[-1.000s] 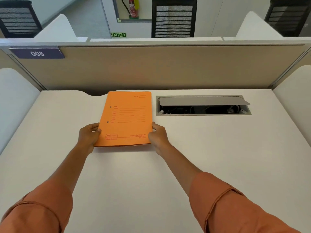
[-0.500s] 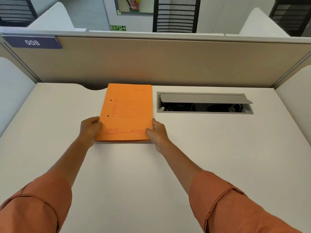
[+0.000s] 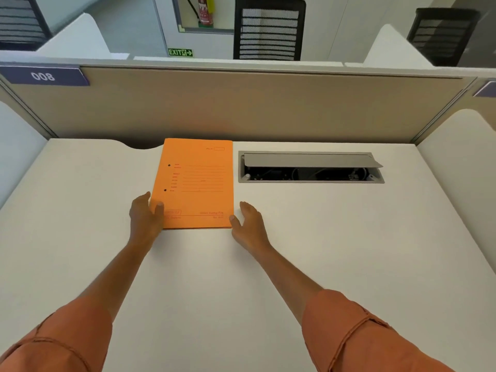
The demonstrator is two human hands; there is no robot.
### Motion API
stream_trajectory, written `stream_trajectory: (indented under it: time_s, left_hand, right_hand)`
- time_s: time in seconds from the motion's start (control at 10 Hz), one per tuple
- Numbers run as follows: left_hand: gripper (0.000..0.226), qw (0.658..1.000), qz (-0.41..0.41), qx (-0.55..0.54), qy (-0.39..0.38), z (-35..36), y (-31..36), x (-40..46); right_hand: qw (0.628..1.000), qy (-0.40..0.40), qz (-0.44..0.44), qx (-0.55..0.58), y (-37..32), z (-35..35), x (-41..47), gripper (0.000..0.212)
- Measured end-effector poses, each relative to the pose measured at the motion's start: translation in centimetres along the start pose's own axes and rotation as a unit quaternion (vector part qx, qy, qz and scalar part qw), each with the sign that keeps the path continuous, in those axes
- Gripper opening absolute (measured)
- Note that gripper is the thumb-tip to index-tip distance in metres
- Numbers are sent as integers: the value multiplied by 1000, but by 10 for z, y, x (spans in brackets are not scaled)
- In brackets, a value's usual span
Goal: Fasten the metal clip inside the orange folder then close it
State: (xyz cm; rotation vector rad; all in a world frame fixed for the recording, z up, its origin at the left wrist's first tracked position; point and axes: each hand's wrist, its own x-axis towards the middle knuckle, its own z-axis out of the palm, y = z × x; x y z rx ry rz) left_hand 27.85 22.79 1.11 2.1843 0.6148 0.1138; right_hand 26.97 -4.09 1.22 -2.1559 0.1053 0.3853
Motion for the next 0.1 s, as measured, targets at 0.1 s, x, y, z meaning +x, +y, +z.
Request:
stream_trajectory:
  time_s: [0.1]
  left_hand:
    - [52,986,107,130,-4,13,-3,-38]
  right_hand:
    - [995,24,-39,-91,19,-12,-23,62]
